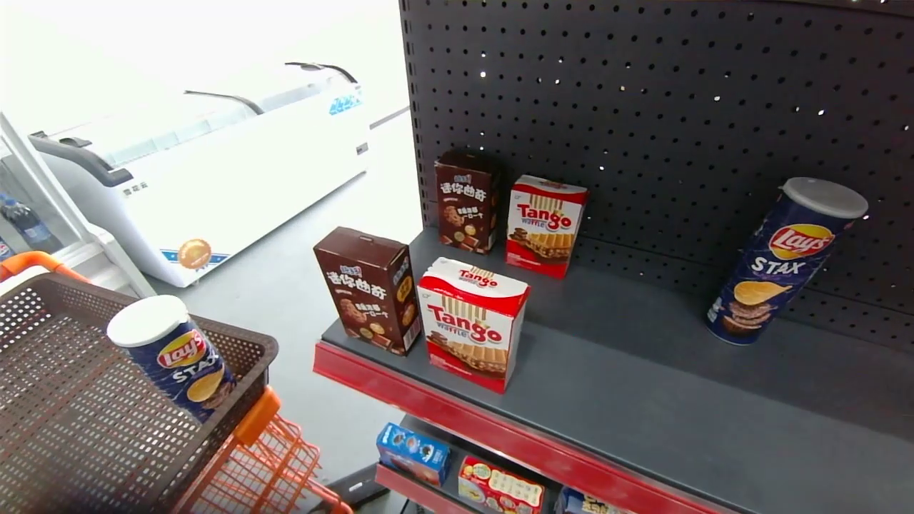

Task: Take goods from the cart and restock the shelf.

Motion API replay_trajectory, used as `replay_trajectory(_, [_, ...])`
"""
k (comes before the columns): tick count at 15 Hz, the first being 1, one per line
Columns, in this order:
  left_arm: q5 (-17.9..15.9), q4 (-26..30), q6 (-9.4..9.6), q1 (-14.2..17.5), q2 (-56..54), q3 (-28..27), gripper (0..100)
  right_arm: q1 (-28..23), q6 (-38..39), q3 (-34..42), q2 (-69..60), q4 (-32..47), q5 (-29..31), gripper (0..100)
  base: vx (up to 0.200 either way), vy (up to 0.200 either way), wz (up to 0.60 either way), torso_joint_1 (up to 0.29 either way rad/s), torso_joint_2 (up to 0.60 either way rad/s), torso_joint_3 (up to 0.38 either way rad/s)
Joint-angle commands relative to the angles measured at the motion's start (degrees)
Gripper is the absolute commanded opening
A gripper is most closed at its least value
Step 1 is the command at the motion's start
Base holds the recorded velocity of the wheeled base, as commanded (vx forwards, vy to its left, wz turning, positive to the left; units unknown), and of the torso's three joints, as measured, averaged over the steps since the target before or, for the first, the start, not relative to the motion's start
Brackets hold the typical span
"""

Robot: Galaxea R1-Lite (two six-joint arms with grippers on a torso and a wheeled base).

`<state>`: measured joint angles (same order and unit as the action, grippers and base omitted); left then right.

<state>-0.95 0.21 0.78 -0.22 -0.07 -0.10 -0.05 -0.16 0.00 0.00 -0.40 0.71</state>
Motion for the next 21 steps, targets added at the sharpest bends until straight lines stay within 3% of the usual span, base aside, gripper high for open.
replay_trajectory(1, [-0.02,-0.03,0.01,0.04,0.07,0.01,100,0.05,-0.02,0.00,0.00,0.05,0.00,100,0.000,0.000,0.00,0.000,0.00,0.000])
replay_trajectory(6, [0.78,-0.03,0.01,0.04,0.07,-0.08,100,0.05,-0.02,0.00,0.00,0.05,0.00,100,0.000,0.000,0.00,0.000,0.00,0.000])
replay_trajectory(7, [2.71,0.67,0.54,0.13,0.07,-2.19,100,0.05,-0.02,0.00,0.00,0.05,0.00,100,0.000,0.000,0.00,0.000,0.00,0.000])
replay_trajectory(8, [3.76,2.25,2.12,-0.22,4.64,-7.81,100,0.05,-0.02,0.00,0.00,0.05,0.00,100,0.000,0.000,0.00,0.000,0.00,0.000])
replay_trajectory(9, [5.43,4.89,2.47,0.48,11.50,-12.73,100,0.05,-0.02,0.00,0.00,0.05,0.00,100,0.000,0.000,0.00,0.000,0.00,0.000])
replay_trajectory(11, [10.44,4.98,2.47,0.57,19.15,-16.07,100,0.05,-0.02,0.00,0.00,0.05,0.00,100,0.000,0.000,0.00,0.000,0.00,0.000])
replay_trajectory(12, [12.20,3.84,1.50,-1.45,23.54,-16.69,100,0.05,-0.02,0.00,0.00,0.05,0.00,100,0.000,0.000,0.00,0.000,0.00,0.000])
replay_trajectory(13, [11.59,4.01,0.98,-0.04,26.09,-17.48,100,0.05,-0.02,0.00,0.00,0.05,0.00,100,0.000,0.000,0.00,0.000,0.00,0.000])
replay_trajectory(15, [7.02,3.75,-2.63,2.50,33.56,-19.68,100,0.05,-0.02,0.00,0.00,0.05,0.00,100,0.000,0.000,0.00,0.000,0.00,0.000])
replay_trajectory(16, [1.57,3.66,-4.82,6.37,40.24,-21.17,100,0.05,-0.02,0.00,0.00,0.05,0.00,100,0.000,0.000,0.00,0.000,0.00,0.000])
replay_trajectory(18, [-3.71,3.48,-4.56,12.17,47.27,-22.58,100,0.05,-0.02,0.00,0.00,0.05,0.00,100,0.000,0.000,0.00,0.000,0.00,0.000])
replay_trajectory(19, [-5.82,2.17,-3.24,15.25,52.37,-23.98,100,0.05,-0.02,0.00,0.00,0.05,0.00,100,0.000,0.000,0.00,0.000,0.00,0.000])
replay_trajectory(20, [-5.90,-2.49,0.27,16.83,58.17,-24.69,100,0.05,-0.02,0.00,0.00,0.05,0.00,100,0.000,0.000,0.00,0.000,0.00,0.000])
replay_trajectory(21, [-5.90,-4.34,1.33,16.92,59.66,-24.69,100,0.05,-0.02,0.00,0.00,0.05,0.00,100,0.000,0.000,0.00,0.000,0.00,0.000])
